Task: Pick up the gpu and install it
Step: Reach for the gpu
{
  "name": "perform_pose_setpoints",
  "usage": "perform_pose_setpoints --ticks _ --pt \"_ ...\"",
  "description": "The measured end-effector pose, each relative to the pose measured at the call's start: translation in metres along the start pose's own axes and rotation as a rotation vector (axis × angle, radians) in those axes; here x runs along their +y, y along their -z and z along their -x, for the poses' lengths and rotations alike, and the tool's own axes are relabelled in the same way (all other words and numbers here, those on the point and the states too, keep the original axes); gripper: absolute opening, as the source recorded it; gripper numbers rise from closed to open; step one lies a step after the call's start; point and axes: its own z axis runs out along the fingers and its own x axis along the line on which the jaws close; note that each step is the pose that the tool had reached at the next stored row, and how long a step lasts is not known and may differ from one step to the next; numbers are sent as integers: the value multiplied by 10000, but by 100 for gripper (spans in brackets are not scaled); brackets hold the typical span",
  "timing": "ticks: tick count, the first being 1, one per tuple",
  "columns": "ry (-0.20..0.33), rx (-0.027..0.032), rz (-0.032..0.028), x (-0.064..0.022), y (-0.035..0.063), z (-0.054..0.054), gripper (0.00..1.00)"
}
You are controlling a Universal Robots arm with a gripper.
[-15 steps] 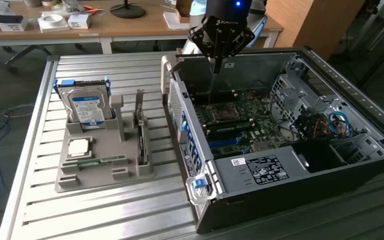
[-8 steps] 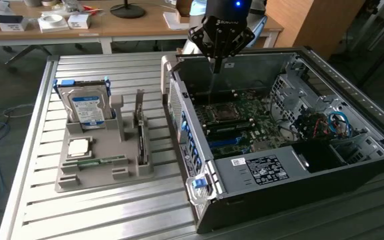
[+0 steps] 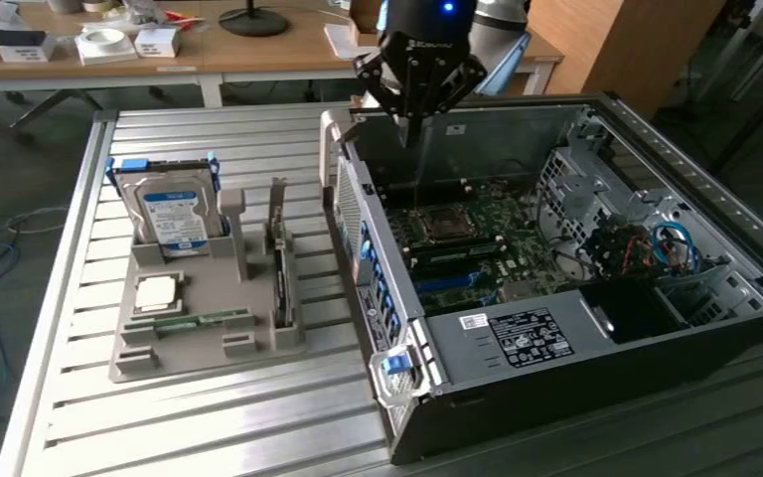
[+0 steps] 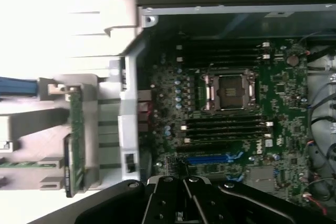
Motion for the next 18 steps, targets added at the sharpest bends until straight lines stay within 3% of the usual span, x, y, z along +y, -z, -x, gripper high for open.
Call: perform_pose_setpoints --ticks 18 --pt "1 0 0 -37 -21 -808 11"
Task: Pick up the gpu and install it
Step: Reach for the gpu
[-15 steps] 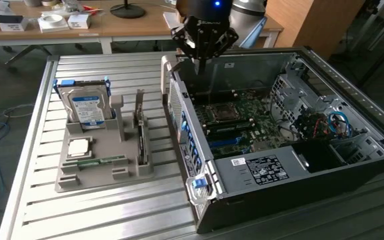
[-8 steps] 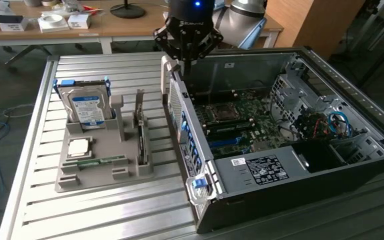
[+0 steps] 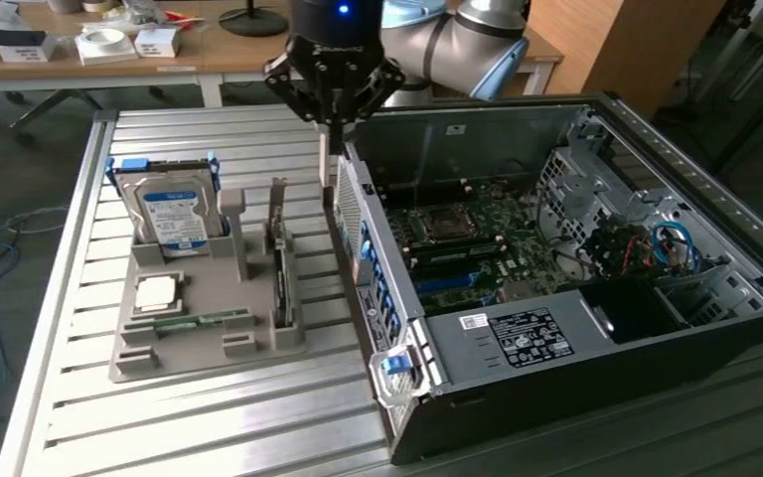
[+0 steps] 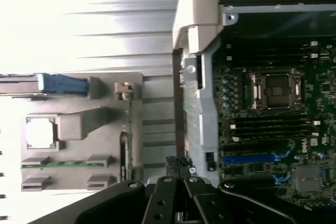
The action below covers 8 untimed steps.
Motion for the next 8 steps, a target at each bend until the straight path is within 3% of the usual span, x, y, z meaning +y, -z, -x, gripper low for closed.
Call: perform_pose_setpoints --ticks 8 --pt "-1 0 0 2 -17 -352 11"
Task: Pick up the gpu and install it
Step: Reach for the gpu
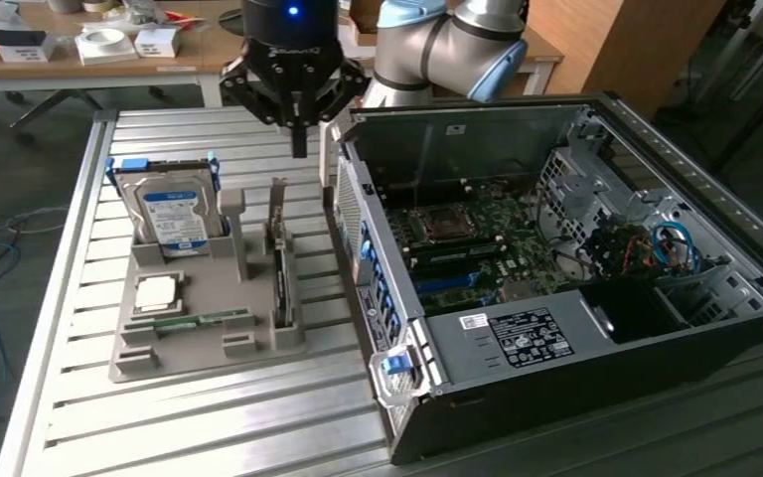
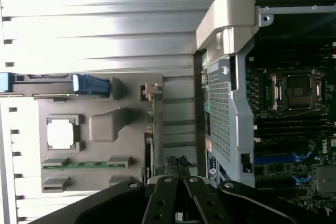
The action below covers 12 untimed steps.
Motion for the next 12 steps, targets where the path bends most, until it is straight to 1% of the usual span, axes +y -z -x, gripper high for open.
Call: perform_pose_setpoints --ticks 2,9,12 --pt "0 -1 0 -1 -3 -47 11" --pt "1 0 0 -3 -4 -65 11" --pt "0 1 0 -27 -2 -81 11"
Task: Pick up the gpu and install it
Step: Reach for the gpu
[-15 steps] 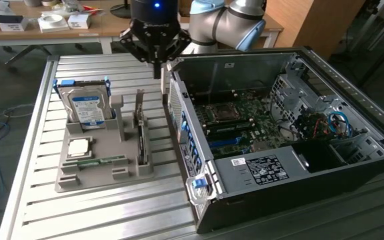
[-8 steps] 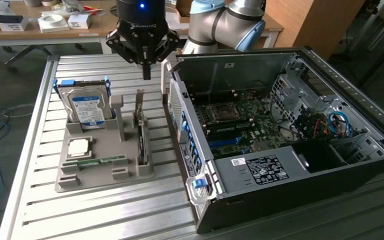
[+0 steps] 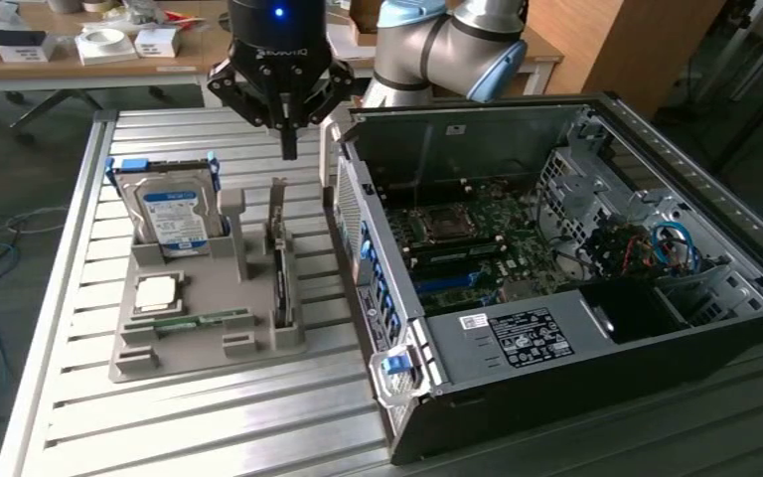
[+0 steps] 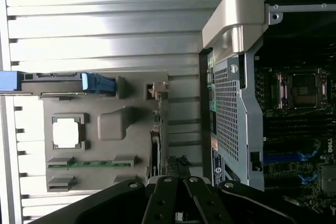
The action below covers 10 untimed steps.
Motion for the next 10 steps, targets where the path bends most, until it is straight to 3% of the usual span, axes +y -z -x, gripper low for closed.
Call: perform_pose_setpoints --ticks 10 --pt "0 -1 0 -179 6 -81 11"
